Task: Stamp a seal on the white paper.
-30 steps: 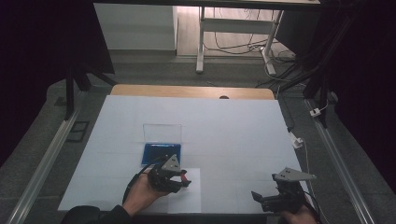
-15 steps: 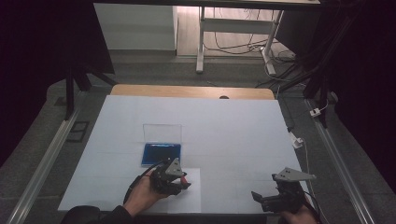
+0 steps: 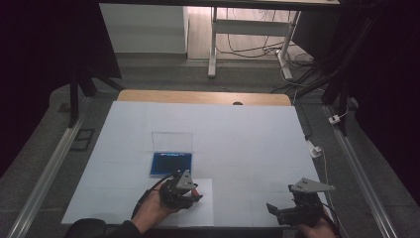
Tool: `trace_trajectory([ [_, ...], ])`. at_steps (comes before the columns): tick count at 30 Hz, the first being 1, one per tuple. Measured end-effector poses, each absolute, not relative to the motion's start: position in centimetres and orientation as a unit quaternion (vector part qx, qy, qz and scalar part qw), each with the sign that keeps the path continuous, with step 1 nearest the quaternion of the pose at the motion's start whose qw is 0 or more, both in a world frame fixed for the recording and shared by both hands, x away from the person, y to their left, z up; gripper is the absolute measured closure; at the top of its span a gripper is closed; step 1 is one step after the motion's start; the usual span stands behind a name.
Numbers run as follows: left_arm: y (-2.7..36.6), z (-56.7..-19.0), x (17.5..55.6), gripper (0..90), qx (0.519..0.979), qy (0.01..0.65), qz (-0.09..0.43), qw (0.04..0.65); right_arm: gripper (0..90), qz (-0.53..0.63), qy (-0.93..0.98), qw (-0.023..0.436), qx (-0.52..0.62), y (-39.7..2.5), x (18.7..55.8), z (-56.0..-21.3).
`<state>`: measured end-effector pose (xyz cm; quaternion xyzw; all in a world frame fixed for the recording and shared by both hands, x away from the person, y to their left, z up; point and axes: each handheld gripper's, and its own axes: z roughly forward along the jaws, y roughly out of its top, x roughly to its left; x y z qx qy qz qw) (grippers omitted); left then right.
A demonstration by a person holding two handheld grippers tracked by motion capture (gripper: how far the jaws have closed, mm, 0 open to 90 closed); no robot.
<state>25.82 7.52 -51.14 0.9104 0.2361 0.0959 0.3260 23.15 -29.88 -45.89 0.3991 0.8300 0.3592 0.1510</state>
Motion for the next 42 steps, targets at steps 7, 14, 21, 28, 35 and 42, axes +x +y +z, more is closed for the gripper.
trace_trajectory([
  [7, 7.8, -51.2, 26.2, 58.2, 0.907, 0.244, 0.079, 0.334, 0.5, 0.360, 0.830, 0.151, 0.399, -29.9, 23.1, -45.9],
  [14, 7.6, -51.2, 26.0, 58.2, 0.910, 0.239, 0.089, 0.328, 0.5, 0.358, 0.830, 0.153, 0.399, -29.9, 23.1, -45.9],
  [21, 7.8, -51.1, 26.2, 57.9, 0.912, 0.232, 0.083, 0.329, 0.5, 0.360, 0.829, 0.152, 0.399, -29.9, 23.1, -45.9],
  [28, 7.6, -50.9, 26.3, 57.7, 0.915, 0.226, 0.086, 0.323, 0.5, 0.359, 0.830, 0.152, 0.399, -29.9, 23.1, -45.9],
  [35, 7.7, -50.7, 26.5, 57.6, 0.911, 0.231, 0.071, 0.333, 0.5, 0.359, 0.830, 0.152, 0.399, -29.9, 23.1, -45.9],
  [42, 8.2, -49.9, 26.7, 57.5, 0.903, 0.237, 0.075, 0.351, 0.5, 0.359, 0.830, 0.152, 0.399, -29.9, 23.1, -45.9],
])
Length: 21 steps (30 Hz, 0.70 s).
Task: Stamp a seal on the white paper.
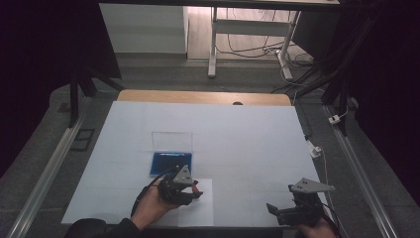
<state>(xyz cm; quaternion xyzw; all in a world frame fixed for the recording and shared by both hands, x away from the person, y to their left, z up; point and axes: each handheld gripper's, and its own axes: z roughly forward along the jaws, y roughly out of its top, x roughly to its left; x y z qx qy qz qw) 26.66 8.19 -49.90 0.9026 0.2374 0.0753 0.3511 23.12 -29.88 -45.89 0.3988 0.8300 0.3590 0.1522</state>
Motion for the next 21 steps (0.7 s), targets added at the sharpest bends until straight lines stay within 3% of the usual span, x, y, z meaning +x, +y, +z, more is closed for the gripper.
trace_trajectory([
  [21, 9.9, -48.4, 27.2, 57.5, 0.886, 0.260, 0.082, 0.374, 0.5, 0.359, 0.830, 0.153, 0.398, -29.9, 23.1, -45.9],
])
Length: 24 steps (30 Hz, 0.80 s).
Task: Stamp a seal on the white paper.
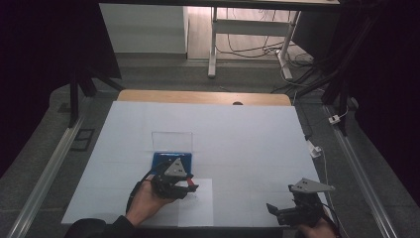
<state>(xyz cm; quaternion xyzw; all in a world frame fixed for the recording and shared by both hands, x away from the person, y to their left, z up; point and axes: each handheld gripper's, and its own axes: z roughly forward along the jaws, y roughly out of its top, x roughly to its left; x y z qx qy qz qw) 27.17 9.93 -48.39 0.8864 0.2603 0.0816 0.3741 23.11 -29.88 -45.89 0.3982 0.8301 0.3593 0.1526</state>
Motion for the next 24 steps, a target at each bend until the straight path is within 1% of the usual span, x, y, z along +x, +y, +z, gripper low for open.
trace_trajectory([
  [24, 12.8, -47.3, 28.4, 57.4, 0.870, 0.297, 0.097, 0.381, 0.5, 0.359, 0.830, 0.153, 0.398, -29.9, 23.1, -45.9],
])
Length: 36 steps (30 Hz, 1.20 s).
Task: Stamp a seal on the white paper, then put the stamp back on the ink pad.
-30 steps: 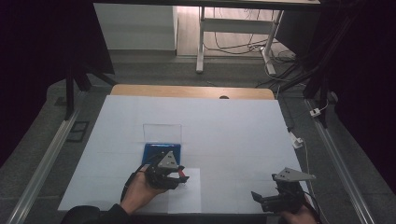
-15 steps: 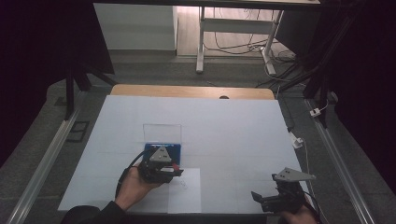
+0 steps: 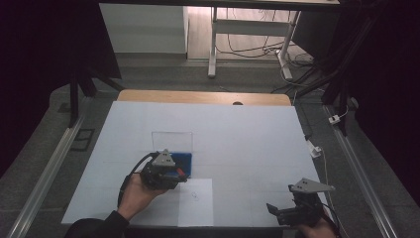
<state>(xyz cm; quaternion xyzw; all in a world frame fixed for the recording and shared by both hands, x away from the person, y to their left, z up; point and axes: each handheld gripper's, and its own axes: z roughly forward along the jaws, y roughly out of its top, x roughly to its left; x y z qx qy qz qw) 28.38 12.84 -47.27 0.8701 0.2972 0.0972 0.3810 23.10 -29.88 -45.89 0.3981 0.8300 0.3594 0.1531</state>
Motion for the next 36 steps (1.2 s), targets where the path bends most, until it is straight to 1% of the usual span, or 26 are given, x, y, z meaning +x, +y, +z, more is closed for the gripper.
trace_trajectory([
  [36, 16.7, -47.2, 31.4, 57.4, 0.841, 0.367, 0.130, 0.376, 0.4, 0.356, 0.834, 0.151, 0.393, -29.8, 23.1, -45.9],
])
